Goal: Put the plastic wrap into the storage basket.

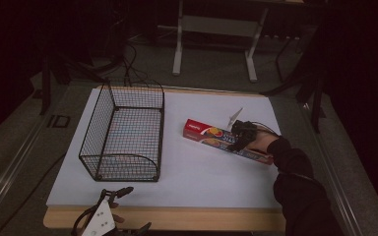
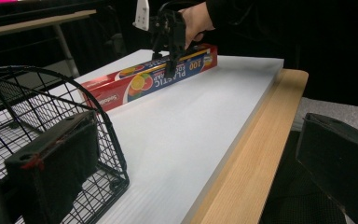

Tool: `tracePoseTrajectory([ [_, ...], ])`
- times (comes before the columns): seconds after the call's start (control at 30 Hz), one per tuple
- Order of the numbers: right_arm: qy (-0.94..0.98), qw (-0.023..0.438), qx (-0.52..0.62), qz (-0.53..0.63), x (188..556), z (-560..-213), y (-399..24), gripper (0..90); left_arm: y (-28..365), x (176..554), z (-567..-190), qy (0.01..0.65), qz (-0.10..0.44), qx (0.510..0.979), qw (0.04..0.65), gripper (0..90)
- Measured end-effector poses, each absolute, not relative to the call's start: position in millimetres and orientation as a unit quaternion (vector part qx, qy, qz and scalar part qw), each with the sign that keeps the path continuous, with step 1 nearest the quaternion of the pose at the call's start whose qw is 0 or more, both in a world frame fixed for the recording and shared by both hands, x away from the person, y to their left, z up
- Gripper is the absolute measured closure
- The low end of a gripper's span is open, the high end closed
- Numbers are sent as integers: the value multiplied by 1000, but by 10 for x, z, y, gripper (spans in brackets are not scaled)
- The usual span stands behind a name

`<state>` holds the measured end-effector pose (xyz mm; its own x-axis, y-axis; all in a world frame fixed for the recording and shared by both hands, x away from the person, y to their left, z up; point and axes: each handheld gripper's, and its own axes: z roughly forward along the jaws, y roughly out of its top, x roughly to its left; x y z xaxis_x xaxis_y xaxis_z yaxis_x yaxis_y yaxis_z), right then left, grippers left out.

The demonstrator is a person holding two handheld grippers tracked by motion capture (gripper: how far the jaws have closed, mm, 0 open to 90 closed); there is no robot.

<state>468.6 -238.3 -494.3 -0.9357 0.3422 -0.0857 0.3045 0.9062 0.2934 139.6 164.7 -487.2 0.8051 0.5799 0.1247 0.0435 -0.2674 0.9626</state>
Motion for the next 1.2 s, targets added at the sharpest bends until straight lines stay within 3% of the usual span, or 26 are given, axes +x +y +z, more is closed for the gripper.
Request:
tracePoseTrajectory([
  [0.33,975,48,172,132,4706,-4896,-2373,392,1652,1391,-4869,205,236,760,570,0],
  [0.63,963,102,209,133,4718,-4736,-2369,398,1644,1392,-4868,203,237,761,568,0],
  [1.2,933,125,253,224,4584,-4225,-2228,400,1640,1391,-4868,203,237,761,568,0],
])
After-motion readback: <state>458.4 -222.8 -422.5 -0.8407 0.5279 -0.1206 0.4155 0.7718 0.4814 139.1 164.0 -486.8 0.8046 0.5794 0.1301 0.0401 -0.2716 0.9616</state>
